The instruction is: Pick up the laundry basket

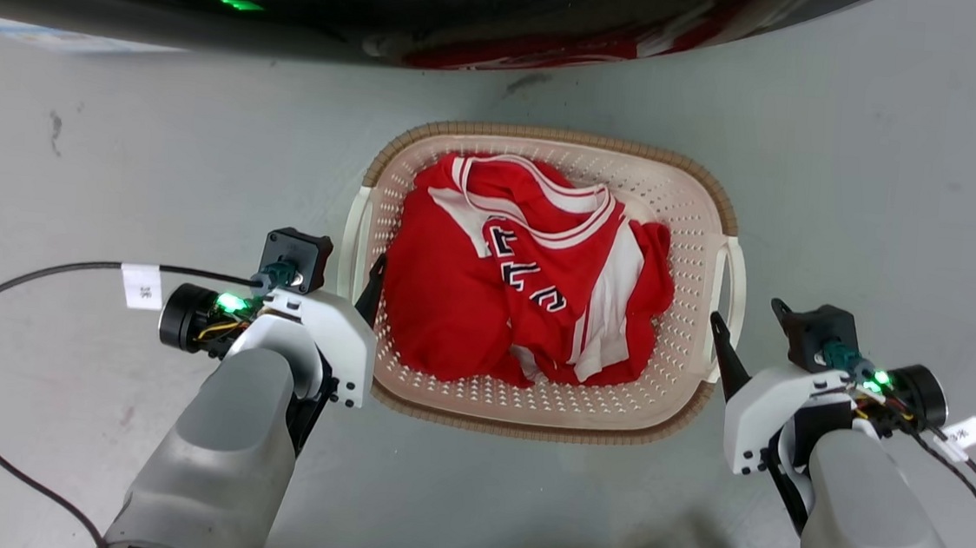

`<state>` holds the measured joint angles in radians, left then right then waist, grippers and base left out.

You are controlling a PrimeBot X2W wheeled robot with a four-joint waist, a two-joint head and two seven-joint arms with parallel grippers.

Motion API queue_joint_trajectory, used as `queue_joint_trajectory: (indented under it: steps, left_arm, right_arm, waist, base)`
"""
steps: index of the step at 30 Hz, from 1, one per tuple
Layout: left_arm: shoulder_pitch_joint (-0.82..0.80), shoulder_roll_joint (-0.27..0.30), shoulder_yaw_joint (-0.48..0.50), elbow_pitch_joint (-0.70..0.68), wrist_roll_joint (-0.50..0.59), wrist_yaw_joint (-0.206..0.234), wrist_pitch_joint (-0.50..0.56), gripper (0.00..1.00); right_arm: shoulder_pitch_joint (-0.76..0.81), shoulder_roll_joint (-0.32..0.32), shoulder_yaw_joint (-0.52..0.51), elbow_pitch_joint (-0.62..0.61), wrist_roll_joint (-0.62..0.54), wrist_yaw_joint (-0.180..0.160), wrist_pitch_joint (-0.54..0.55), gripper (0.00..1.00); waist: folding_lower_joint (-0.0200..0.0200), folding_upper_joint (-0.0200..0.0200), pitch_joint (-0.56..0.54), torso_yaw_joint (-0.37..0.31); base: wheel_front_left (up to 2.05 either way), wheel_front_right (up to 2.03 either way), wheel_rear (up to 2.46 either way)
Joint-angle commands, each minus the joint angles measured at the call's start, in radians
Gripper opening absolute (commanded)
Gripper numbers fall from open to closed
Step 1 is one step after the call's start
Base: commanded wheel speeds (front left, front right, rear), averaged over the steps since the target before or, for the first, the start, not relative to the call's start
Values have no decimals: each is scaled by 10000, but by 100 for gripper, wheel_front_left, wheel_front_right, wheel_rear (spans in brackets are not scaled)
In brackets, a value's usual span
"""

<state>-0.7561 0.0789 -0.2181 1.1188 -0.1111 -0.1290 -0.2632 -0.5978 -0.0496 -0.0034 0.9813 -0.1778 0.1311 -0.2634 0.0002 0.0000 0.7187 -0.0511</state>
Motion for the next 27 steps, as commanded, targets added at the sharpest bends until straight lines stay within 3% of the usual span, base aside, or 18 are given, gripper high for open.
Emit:
queue_joint_trajectory:
  steps: [1, 21, 22, 23, 24, 25, 26, 27]
  left_arm:
    - [-275, 8, -129, 201, -75, -11, -25, 100]
    - [-1260, -98, -1315, 903, -622, -14, -25, 100]
    - [-1300, -105, -1374, 932, -647, -14, -25, 100]
    - [-1300, -105, -1374, 932, -647, -14, -25, 100]
    - [-1338, -106, -1418, 950, -669, -14, -25, 100]
    - [-1341, -116, -1490, 990, -690, -14, -25, 100]
    - [-1342, -127, -1549, 1034, -705, -14, -25, 42]
    - [-1375, -129, -1605, 1032, -729, -14, -25, 10]
  right_arm:
    - [-322, -14, 65, 193, -21, -7, -19, 100]
    - [-1639, -14, 283, 1805, 268, -7, -19, 100]
    - [-1684, -14, 297, 1849, 280, -7, -21, 77]
    - [-1684, -14, 297, 1849, 280, -7, -21, 77]
    - [-1728, -14, 310, 1854, 279, -7, -19, 22]
    - [-1749, -15, 314, 1858, 286, -7, -19, 0]
    - [-1750, -15, 325, 1900, 309, -7, -19, 0]
    - [-1755, -15, 341, 1952, 335, -7, -19, 0]
  waist:
    - [-2, 0, 210, 21]
    - [-2, 0, 1220, 244]
    - [-2, 0, 1242, 253]
    - [-2, 0, 1242, 253]
    - [-2, 0, 1261, 258]
    - [-2, 0, 1272, 259]
    - [-2, 0, 1276, 262]
    - [-2, 0, 1272, 266]
  base:
    - [0, 0, 0]
    - [0, 0, 0]
    - [0, 0, 0]
    - [0, 0, 0]
    - [0, 0, 0]
    - [0, 0, 0]
    - [0, 0, 0]
    - [0, 0, 0]
